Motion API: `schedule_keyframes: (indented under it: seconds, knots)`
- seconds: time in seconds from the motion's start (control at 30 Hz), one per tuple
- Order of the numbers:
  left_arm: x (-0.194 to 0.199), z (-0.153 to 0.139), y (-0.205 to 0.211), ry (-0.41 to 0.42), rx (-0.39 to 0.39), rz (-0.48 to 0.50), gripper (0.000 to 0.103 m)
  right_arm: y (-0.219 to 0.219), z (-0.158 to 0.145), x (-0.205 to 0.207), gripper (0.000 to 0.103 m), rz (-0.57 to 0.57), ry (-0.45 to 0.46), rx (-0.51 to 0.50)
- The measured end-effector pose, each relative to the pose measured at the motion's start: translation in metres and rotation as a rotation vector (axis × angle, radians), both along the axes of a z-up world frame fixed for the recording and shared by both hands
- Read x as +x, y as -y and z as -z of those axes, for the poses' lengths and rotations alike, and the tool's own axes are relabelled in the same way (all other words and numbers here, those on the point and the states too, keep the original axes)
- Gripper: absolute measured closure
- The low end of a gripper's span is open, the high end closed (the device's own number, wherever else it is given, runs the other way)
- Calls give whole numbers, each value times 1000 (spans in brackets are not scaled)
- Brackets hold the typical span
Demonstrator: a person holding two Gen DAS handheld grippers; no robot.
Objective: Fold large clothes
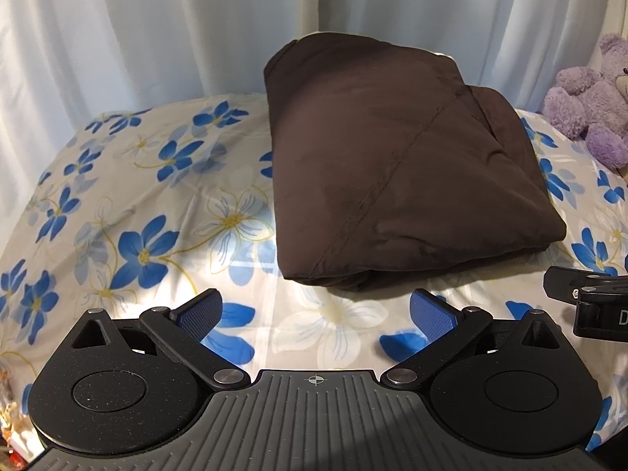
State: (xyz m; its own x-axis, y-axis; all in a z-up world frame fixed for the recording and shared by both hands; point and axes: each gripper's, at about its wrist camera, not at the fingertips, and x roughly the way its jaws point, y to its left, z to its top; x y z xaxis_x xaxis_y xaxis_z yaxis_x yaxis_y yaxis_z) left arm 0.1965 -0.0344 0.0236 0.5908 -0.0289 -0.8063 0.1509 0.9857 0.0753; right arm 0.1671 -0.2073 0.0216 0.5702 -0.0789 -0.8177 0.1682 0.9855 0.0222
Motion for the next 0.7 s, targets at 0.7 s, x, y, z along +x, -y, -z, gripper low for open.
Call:
schedule_keyframes:
  seconds: [0.7]
  knots:
    - [1,-2,1,8,-14,32,0,0,-3,2,1,1,12,-1]
